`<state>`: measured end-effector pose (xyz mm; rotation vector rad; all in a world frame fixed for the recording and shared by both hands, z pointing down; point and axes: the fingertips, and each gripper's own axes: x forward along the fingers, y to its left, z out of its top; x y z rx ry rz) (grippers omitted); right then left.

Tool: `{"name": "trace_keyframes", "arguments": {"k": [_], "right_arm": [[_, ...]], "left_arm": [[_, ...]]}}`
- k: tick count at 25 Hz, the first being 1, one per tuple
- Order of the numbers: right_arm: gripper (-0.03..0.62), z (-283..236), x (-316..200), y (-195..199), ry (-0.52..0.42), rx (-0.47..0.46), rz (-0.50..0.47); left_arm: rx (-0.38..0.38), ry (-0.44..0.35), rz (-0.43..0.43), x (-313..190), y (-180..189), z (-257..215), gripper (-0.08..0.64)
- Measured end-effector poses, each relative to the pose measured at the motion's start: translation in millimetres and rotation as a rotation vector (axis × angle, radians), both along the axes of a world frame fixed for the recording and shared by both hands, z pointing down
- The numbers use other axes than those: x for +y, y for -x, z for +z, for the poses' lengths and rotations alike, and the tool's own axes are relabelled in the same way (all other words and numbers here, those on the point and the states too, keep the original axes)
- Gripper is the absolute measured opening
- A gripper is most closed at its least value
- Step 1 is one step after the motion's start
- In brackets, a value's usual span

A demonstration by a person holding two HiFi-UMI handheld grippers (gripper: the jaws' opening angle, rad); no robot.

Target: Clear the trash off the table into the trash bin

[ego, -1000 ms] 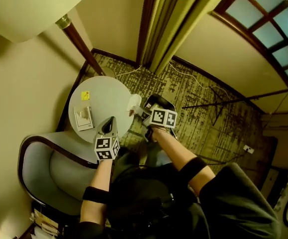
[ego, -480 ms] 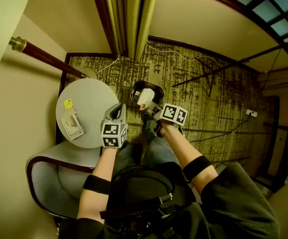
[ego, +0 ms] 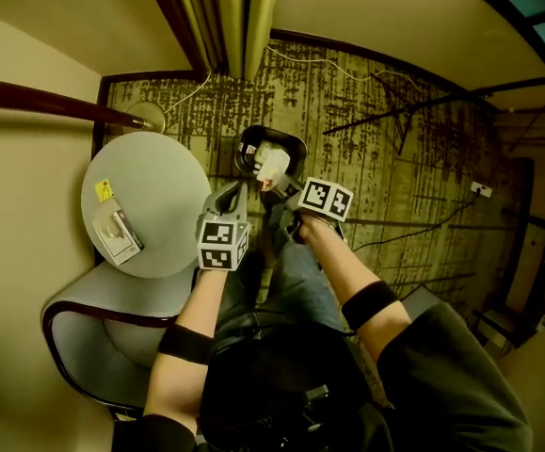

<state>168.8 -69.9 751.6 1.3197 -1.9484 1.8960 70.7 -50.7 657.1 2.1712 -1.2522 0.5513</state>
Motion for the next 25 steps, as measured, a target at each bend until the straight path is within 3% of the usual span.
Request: {"name": "trace_keyframes", "arguments": {"k": [5, 14, 25], "right_arm": [[0.034, 78.7, -22.9, -3.9, 0.035, 0.024, -0.020], [0.035, 231.9, -48.3, -9.3, 0.101, 0.047, -0.035], [0.044, 359.3, -71.0, 5.6, 0.146, 0.063, -0.090]], "left_arm": [[0.012, 0.081, 0.011, -16.1, -22.6, 65.9, 0.000], [-0.018, 0.151, -0.011, -41.4, -38.8, 209.6, 0.000], [-0.013, 0.191, -0.081, -65.1, -28.8, 315.2, 0.000]]}}
